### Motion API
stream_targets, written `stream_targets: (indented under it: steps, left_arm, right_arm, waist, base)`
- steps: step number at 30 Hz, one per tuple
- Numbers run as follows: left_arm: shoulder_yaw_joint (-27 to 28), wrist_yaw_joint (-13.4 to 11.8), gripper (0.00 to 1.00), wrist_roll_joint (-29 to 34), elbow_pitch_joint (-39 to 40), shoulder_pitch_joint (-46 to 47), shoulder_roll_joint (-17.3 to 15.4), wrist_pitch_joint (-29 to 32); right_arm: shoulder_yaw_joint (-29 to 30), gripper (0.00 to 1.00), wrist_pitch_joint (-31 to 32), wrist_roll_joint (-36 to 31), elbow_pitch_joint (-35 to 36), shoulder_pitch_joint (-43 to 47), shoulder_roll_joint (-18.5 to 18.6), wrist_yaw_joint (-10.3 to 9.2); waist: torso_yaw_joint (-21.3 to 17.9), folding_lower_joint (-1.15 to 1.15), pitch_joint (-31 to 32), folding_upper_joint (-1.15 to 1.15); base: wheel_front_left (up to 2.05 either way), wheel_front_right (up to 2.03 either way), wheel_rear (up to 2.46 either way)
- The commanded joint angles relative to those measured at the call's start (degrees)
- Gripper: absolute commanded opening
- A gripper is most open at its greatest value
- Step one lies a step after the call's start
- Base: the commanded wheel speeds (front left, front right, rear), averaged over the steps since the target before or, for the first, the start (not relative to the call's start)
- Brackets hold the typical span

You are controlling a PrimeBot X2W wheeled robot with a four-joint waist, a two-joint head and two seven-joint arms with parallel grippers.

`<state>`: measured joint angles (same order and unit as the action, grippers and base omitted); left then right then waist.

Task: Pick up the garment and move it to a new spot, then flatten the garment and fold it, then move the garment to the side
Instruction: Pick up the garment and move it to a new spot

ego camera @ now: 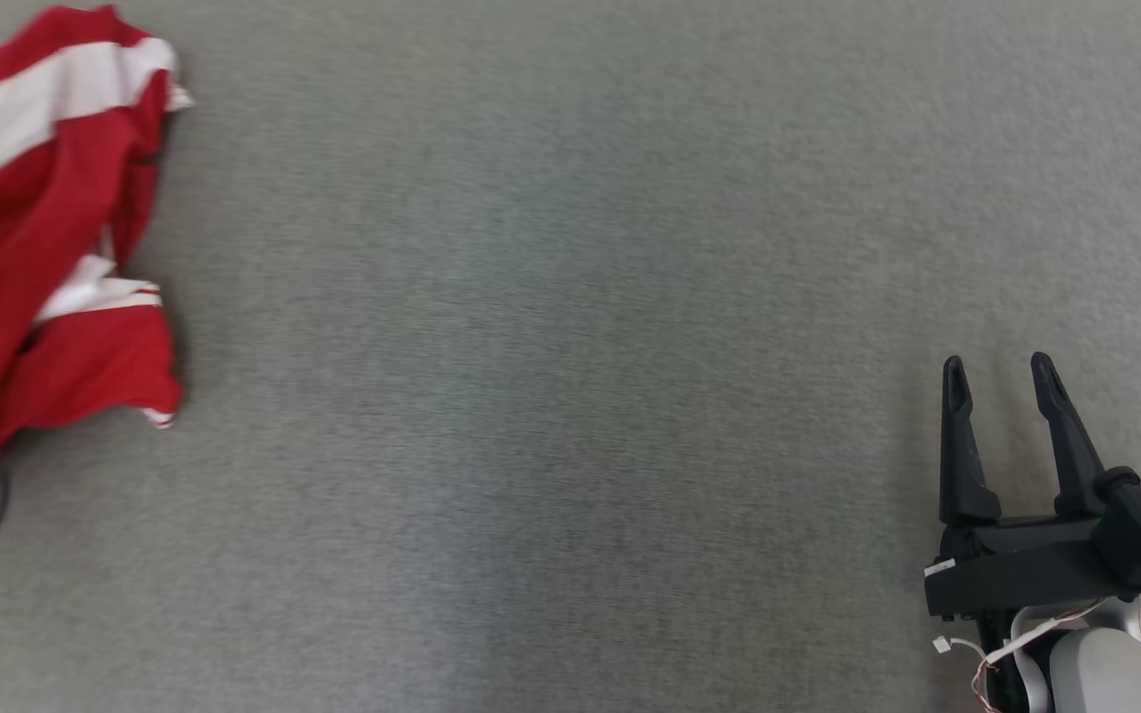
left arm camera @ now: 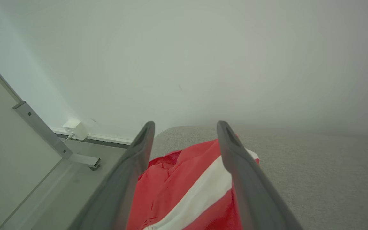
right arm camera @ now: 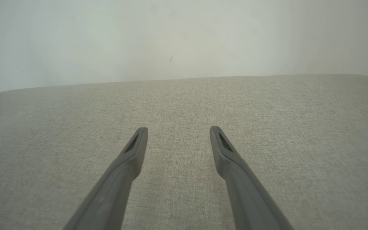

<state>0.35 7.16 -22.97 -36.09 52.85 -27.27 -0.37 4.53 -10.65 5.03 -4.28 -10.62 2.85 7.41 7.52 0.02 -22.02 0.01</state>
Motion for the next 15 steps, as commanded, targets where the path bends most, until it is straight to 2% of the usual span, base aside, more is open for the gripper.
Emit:
stream_targets:
  steps: [1, 7, 15]
  left_arm:
    - [-0.17, 0.34, 1.0, -0.18, -1.64, 1.16, -1.41, 0.71]
    - [-4.91, 0.24, 1.0, -2.18, -9.91, 2.35, -4.32, 5.8]
    - [-10.79, 0.25, 1.0, -6.25, -16.58, 2.42, -6.09, 10.8]
  right_arm:
    - [-0.24, 1.0, -0.42, 0.62, 0.09, -0.52, 0.05, 0.15]
    - [0.31, 1.0, -0.89, 0.54, -0.46, -0.76, 0.06, 0.11]
    - [0.11, 1.0, -0.9, 0.26, 0.02, -0.88, 0.06, 0.11]
  waist:
    - [-4.22, -0.02, -3.94, -0.01]
    - [-5.55, -0.02, -4.36, -0.01]
    - [-5.6, -0.02, -4.37, -0.01]
  base:
    - [0.0, 0.0, 0.0]
    - [0.0, 0.0, 0.0]
    - [0.0, 0.0, 0.0]
